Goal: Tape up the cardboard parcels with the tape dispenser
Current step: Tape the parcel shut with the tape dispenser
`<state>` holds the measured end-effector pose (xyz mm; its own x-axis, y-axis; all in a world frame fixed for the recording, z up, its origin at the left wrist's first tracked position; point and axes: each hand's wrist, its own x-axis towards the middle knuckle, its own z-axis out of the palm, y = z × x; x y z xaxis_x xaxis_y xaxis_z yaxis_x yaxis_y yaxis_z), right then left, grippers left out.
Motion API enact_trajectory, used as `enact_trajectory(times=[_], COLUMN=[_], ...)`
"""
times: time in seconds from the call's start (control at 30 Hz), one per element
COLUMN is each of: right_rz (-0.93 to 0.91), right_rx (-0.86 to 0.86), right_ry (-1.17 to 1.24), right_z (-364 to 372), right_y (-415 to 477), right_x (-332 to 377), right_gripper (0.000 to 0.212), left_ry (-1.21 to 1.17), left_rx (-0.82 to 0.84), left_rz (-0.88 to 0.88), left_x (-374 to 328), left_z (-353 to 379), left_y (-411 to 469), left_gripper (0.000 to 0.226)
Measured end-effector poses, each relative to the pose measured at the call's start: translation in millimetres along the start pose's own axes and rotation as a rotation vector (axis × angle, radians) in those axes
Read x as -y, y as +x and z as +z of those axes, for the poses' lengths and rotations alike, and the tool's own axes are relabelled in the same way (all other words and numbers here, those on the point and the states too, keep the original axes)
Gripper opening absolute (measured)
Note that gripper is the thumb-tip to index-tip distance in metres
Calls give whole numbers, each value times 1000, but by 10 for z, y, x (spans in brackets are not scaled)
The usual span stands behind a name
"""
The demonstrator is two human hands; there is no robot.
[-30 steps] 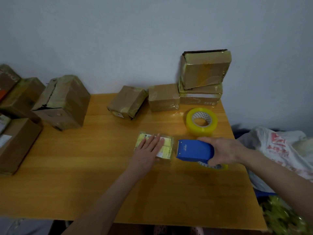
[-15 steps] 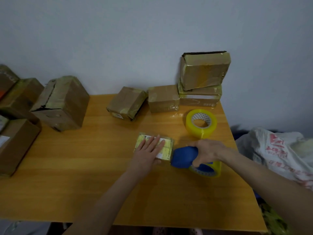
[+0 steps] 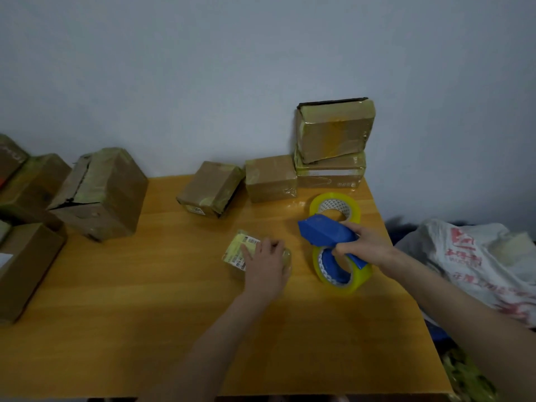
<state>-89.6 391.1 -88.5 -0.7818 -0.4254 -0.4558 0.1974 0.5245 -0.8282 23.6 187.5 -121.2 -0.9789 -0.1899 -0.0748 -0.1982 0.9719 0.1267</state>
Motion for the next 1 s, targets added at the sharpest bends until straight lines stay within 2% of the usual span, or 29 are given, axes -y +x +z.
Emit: enact_trajectory(times=[0.07, 0.1, 0.13, 0.2, 0.27, 0.43, 0.53, 0.6, 0.63, 0.7, 0.73, 0.77, 0.8, 0.87, 1.0], right_rz=[-22, -33, -44, -66, -84, -156, -171, -173, -179, -195, -202, -210, -218, -222, -215], right_rx=[22, 34, 45, 58, 65, 136, 143, 173, 189, 220, 239, 261, 283, 310, 307], right_ry=[-34, -46, -56, -56, -60, -175, -177, -132, -115, -91, -84, -83, -83, -72, -54], right_z=[44, 64, 87, 126, 143, 67, -80, -183, -223, -258, -255, -240, -215, -144, -10], right_y=[-8, -14, -20, -37, -42, -71, -80, -107, -130, -178, -197, -213, -226, -252, -282], right_x=[-20, -22, -15, 20, 41, 163, 268, 339, 373, 440, 467, 490, 508, 544, 583], right_gripper=[67, 72, 75, 78, 80, 78, 67, 68, 70, 72, 73, 75, 77, 83, 78], left_ry=[-7, 22, 52, 47, 12, -53, -35, -38, -177, -734, -1074, -1353, -1509, -1579, -1726], left_rx=[61, 84, 90, 96, 146, 197, 165, 65, -54, -256, -211, -82, 58, 207, 253], left_rz=[157, 181, 142, -43, -87, 200, 254, 238, 180, -99, -248, -357, -419, -411, -374], left_x=[215, 307, 388, 501, 549, 582, 677, 663, 603, 424, 323, 235, 167, 71, 66], left_z=[-23, -23, -14, -8, -7, -75, -113, -166, -216, -392, -529, -645, -720, -805, -772], left_y=[-40, -78, -127, -216, -240, -77, -55, -84, -95, -67, -43, -12, 9, -5, -61], left_gripper=[63, 69, 76, 85, 86, 82, 79, 76, 69, 42, 32, 31, 35, 40, 40])
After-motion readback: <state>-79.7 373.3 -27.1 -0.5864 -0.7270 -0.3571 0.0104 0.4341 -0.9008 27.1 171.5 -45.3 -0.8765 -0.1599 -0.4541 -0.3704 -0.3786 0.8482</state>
